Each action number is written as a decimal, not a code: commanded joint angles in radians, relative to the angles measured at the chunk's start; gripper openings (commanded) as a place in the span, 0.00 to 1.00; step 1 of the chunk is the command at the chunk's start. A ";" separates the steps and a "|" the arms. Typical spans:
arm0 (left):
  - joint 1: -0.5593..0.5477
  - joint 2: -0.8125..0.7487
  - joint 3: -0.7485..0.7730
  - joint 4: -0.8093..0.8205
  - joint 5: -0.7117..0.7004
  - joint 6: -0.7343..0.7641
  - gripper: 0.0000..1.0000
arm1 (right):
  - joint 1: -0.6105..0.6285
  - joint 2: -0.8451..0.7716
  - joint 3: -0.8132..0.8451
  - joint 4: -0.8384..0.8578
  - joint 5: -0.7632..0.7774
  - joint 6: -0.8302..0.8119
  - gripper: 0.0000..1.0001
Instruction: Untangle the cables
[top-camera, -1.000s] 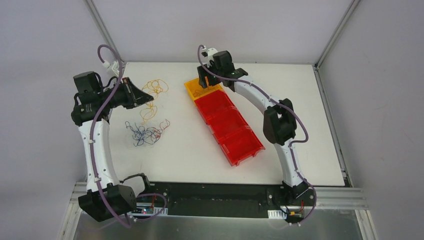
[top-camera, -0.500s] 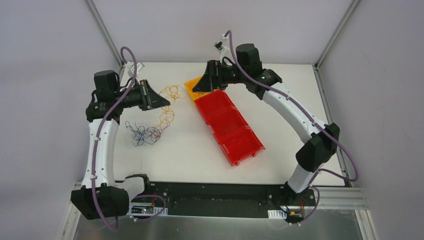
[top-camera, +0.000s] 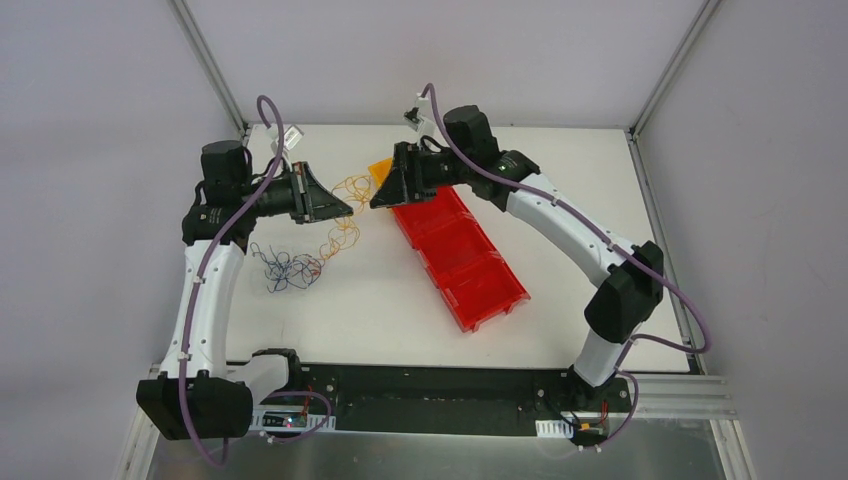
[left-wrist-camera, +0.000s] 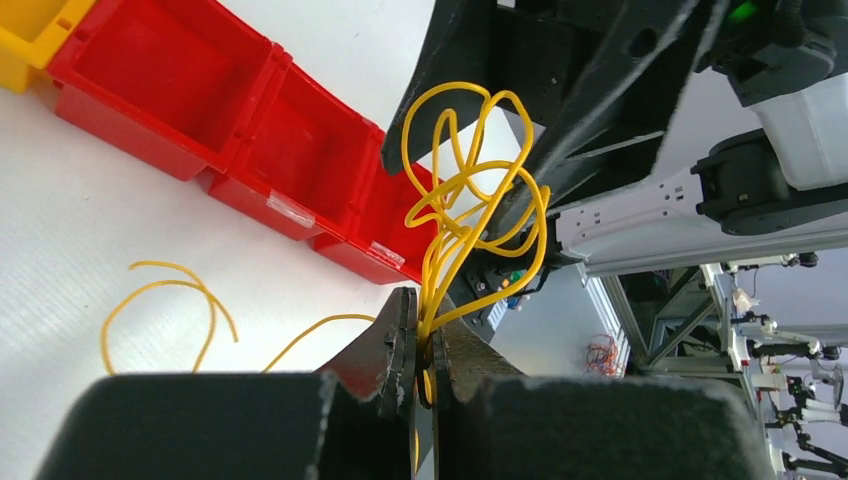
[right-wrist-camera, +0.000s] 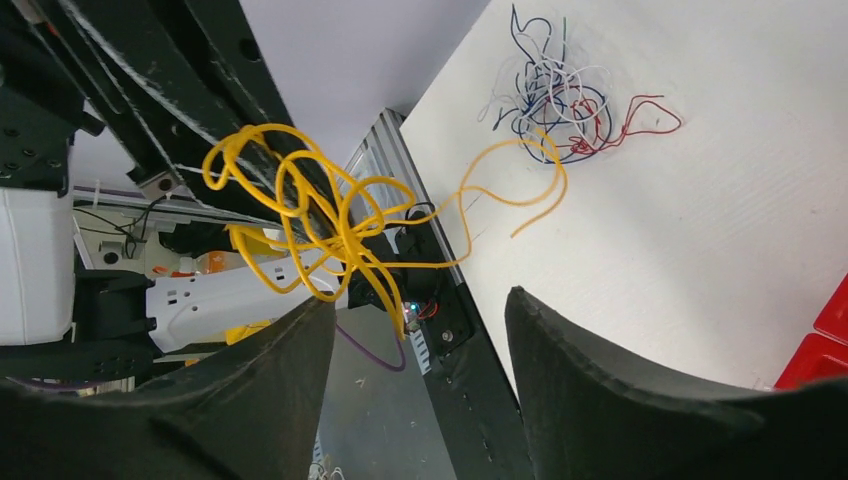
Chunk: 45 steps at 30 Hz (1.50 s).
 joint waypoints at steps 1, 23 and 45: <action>-0.013 -0.025 0.001 0.041 0.069 -0.023 0.00 | 0.004 -0.024 -0.010 0.027 0.017 -0.003 0.64; -0.033 -0.044 -0.011 0.020 0.086 -0.051 0.28 | -0.002 -0.123 -0.081 0.030 0.118 -0.036 0.00; -0.054 -0.031 0.041 -0.029 -0.153 0.097 0.57 | -0.008 -0.163 -0.113 0.039 0.001 0.024 0.00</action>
